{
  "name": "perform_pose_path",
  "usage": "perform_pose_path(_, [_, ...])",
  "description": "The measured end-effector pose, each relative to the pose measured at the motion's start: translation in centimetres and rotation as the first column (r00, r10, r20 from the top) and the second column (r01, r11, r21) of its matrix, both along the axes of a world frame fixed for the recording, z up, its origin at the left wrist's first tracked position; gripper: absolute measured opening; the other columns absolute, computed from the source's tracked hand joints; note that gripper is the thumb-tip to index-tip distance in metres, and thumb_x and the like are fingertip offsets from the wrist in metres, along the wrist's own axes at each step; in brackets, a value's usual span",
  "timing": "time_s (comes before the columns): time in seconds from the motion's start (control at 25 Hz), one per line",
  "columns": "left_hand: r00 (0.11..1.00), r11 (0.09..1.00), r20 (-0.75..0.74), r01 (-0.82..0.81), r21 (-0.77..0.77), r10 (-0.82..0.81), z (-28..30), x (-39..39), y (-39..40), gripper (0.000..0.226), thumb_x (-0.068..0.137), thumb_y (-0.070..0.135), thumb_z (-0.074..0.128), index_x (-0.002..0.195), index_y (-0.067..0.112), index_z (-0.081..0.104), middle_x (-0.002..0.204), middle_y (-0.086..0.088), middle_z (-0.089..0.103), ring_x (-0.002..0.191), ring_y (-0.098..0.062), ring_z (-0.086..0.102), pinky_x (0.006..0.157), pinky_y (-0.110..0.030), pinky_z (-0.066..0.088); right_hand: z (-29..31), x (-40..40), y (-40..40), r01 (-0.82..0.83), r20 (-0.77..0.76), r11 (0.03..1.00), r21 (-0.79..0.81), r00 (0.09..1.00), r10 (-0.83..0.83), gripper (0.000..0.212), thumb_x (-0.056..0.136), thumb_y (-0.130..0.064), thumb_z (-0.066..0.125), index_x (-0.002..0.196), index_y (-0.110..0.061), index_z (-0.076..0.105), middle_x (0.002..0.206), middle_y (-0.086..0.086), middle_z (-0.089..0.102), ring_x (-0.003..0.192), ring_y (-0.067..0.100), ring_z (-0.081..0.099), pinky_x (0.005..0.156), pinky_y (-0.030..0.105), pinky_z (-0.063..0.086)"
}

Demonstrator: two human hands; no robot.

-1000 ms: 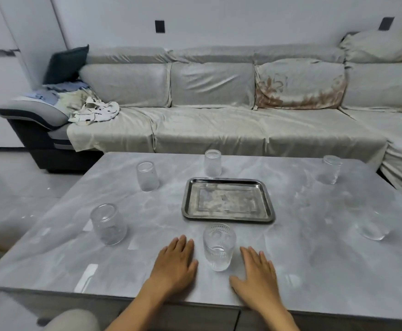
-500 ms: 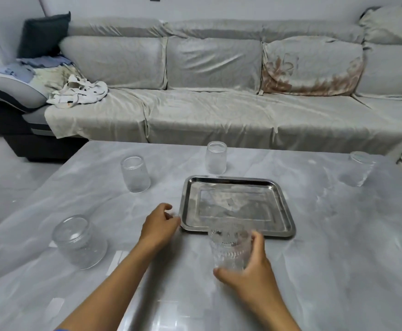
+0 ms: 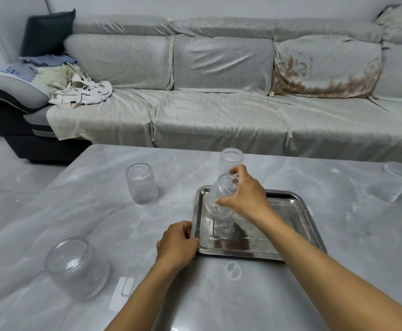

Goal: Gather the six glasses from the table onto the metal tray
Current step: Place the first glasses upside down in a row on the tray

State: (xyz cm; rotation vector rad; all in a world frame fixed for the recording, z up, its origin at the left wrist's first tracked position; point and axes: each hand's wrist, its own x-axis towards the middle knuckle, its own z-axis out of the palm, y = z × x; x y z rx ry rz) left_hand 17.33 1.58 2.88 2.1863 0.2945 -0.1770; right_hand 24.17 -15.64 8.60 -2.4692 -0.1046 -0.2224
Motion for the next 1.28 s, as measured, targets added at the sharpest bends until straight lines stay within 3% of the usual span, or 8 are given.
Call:
perform_pose_path(0.36, [1.0,0.999,-0.019,0.023,-0.049,-0.024,-0.4,0.3,0.4,0.02,0.075,0.009,0.062,0.085,0.022,0.072,0.072,-0.001,0.067,0.077,-0.029,0.065,0.091,-0.053,0.051,-2.5,1.6,1.4,-0.054,0.06,0.996,-0.066,0.997,0.058,0.068,0.065,-0.036,0.082,0.117,-0.028,0.039,0.123,0.002,0.057,0.102,0.028,0.059,0.076,0.034,0.047])
perform_pose_path(0.56, [0.989,0.968,0.069,0.116,0.224,-0.135,4.7,-1.7,1.6,0.047,0.077,0.024,0.06,0.123,0.014,0.057,0.124,-0.01,0.062,0.116,-0.03,0.057,0.095,-0.046,0.049,-3.6,-4.4,1.7,-0.032,0.269,0.993,0.112,0.963,0.001,0.07,0.071,-0.021,0.078,0.131,-0.015,0.043,0.136,0.009,0.048,0.122,0.03,0.048,0.101,0.038,0.039])
perform_pose_path(0.72, [0.87,0.915,0.477,-0.285,0.286,0.122,8.3,-5.7,7.0,0.053,0.075,0.037,0.062,0.126,0.025,0.055,0.129,-0.003,0.061,0.117,-0.029,0.054,0.095,-0.045,0.046,-5.5,-13.0,3.1,-0.128,0.225,0.985,0.12,0.969,0.098,0.054,0.074,-0.008,0.07,0.124,-0.016,0.05,0.132,0.006,0.052,0.122,0.029,0.05,0.1,0.044,0.043])
perform_pose_path(0.84, [0.898,0.754,0.286,-0.437,0.491,0.335,7.8,-8.4,11.6,0.078,0.07,0.037,0.07,0.139,0.027,0.035,0.15,-0.009,0.035,0.132,-0.036,0.037,0.103,-0.05,0.034,-5.1,-16.8,4.0,-0.166,0.111,0.977,0.135,0.982,0.151,0.047,0.077,-0.01,0.068,0.121,-0.019,0.055,0.127,-0.002,0.056,0.115,0.021,0.055,0.093,0.036,0.045])
perform_pose_path(0.92, [0.914,0.806,0.039,-0.377,0.456,0.405,6.9,-9.2,13.5,0.086,0.071,0.038,0.073,0.143,0.026,0.027,0.149,-0.012,0.032,0.13,-0.04,0.039,0.103,-0.05,0.035,-4.3,-18.3,4.6,-0.216,0.021,0.966,0.14,0.976,0.215,0.043,0.08,-0.016,0.065,0.12,-0.025,0.054,0.123,-0.009,0.058,0.104,0.013,0.058,0.085,0.03,0.045])
perform_pose_path(1.0, [0.923,0.862,-0.011,-0.356,0.362,0.386,5.9,-9.3,14.2,0.083,0.071,0.041,0.074,0.14,0.026,0.032,0.142,-0.012,0.04,0.121,-0.043,0.049,0.096,-0.047,0.043,-3.6,-19.1,5.1,-0.279,-0.058,0.948,0.157,0.955,0.29,0.04,0.083,-0.023,0.061,0.122,-0.03,0.052,0.125,-0.014,0.057,0.098,0.006,0.055,0.084,0.025,0.045])
perform_pose_path(1.16, [0.923,0.855,0.185,-0.384,0.349,0.339,6.9,-9.5,12.5,0.076,0.067,0.041,0.076,0.133,0.028,0.041,0.132,-0.01,0.052,0.111,-0.04,0.056,0.085,-0.044,0.047,-2.2,-18.9,6.0,-0.352,-0.116,0.923,0.157,0.921,0.372,0.051,0.081,-0.028,0.061,0.129,-0.034,0.043,0.132,-0.012,0.053,0.104,0.007,0.054,0.09,0.023,0.044])
perform_pose_path(1.28, [0.909,0.968,0.406,-0.177,0.175,0.093,9.5,-9.8,8.3,0.08,0.062,0.05,0.077,0.131,0.04,0.039,0.114,0.005,0.059,0.097,-0.022,0.061,0.075,-0.034,0.044,-1.2,-17.8,7.0,-0.374,-0.034,0.898,0.232,0.92,0.392,0.08,0.076,-0.032,0.066,0.145,-0.039,0.025,0.148,-0.02,0.034,0.131,0.002,0.038,0.106,0.017,0.031])
